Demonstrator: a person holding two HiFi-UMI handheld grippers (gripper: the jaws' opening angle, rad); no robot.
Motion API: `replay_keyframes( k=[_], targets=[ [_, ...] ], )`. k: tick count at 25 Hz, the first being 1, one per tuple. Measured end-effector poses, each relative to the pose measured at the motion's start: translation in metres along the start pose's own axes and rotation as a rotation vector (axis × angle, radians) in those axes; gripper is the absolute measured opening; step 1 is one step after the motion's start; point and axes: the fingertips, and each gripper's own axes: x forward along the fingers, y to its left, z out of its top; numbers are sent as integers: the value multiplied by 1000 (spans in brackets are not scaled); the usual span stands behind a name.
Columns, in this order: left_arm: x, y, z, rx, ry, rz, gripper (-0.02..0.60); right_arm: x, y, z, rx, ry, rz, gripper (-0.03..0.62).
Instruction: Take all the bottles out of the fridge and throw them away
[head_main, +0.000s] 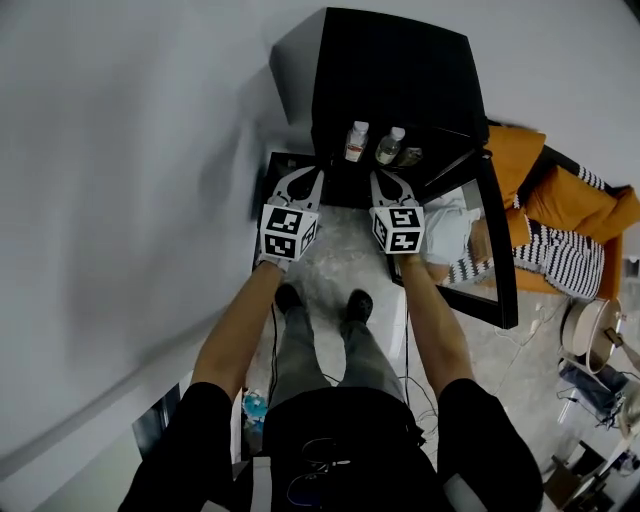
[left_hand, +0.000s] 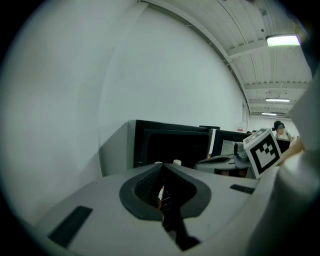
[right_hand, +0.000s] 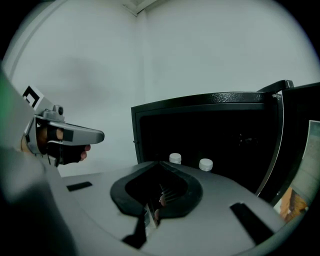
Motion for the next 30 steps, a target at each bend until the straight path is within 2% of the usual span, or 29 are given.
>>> replay_keyframes(
  k=[6,14,18,22,28,30],
  targets=[
    [7,10,-14,-21,-3,5,-2,23,-4,-5,-3,-15,-35,11],
    [28,31,-25,-13,-35,-15,-2,78,-25,-16,1,-50,-107,170],
    [39,41,-34,7,-66,-19,-2,121,-38,-26,6,-62,-128,222],
    [48,52,-41,18,-99,-13,-2,158,-48,-32,-12,-58,-152,235],
    [51,66,-49,33,-117,-3,-2,181,-56,-44,-16,-52,-203,233],
    [52,69,-50,34,-122,-1,-2,183,-58,-47,-22,-51,-219,212]
  ],
)
